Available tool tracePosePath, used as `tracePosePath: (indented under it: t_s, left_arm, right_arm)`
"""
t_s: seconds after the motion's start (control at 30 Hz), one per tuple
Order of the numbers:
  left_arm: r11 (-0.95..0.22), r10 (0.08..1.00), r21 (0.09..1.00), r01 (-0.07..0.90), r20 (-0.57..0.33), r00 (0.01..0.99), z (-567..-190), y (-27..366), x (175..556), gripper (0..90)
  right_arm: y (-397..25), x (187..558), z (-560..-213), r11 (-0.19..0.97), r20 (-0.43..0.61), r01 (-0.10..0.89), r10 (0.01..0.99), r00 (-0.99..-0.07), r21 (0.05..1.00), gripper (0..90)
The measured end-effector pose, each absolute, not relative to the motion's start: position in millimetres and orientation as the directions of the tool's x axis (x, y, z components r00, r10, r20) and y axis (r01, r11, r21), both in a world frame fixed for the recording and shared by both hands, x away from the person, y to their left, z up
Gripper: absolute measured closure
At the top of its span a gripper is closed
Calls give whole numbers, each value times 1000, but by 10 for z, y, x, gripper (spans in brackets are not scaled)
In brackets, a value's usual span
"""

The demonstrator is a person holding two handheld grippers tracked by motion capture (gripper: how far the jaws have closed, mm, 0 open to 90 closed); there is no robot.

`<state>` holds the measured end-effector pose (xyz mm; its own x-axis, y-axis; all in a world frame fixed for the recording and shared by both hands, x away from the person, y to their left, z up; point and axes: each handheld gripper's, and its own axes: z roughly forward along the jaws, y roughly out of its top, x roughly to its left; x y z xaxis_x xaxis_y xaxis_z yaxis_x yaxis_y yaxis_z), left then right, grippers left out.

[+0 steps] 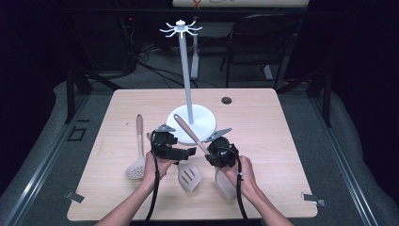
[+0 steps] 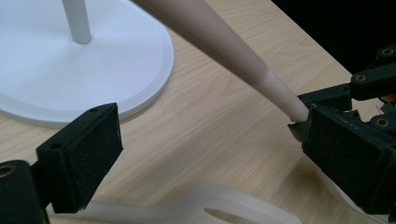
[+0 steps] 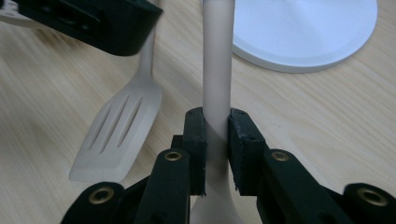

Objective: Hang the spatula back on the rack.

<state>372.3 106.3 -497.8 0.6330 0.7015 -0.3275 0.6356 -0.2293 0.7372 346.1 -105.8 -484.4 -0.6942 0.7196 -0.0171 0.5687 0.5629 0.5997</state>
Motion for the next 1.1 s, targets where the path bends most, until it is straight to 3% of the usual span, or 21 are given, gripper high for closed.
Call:
tracePosePath:
  t_s: [0.37, 0.53, 1.1]
  left_arm:
    - [-168, 647, 754, 635, -402, 648, -4969, 1014, 3765, 278]
    - [-135, 624, 761, 634, -432, 651, -4975, 995, 3776, 475]
    - [-68, 556, 804, 591, -461, 692, -4878, 924, 3736, 681]
  right_arm:
    - [-1002, 3426, -4807, 567, -31, 543, 709, -704, 620, 785]
    - [-962, 3402, -4834, 591, -47, 529, 692, -720, 609, 785]
    - [-1000, 3384, -4784, 572, -95, 494, 711, -697, 654, 784]
